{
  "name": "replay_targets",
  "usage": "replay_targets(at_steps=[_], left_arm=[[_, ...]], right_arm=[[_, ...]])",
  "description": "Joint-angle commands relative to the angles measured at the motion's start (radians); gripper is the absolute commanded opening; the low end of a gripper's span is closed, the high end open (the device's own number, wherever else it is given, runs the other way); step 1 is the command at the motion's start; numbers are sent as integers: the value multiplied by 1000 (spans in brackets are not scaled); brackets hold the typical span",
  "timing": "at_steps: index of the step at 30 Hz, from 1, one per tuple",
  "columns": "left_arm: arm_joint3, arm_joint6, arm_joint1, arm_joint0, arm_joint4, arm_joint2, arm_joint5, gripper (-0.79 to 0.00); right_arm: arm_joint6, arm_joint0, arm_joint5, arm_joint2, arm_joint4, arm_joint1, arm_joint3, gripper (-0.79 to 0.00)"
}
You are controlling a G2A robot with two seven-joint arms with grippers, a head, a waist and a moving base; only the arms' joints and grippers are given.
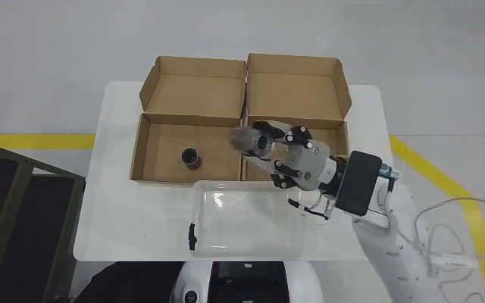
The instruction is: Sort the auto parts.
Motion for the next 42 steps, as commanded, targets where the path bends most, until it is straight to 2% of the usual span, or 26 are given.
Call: replay_targets(at_steps=[1,16,28,42], left_arm=[[0,0,0,0,0,0,0,0],[0,0,0,0,0,0,0,0],[0,0,0,0,0,0,0,0],[0,0,0,0,0,0,0,0]], right_arm=[[8,3,5,-4,-7,0,3,-785],[150,104,18,-158,-47,-15,131,-785],[266,220,106,-318,-75,-51,310,-785],[387,294,172,-403,-27,-87,502,-785]])
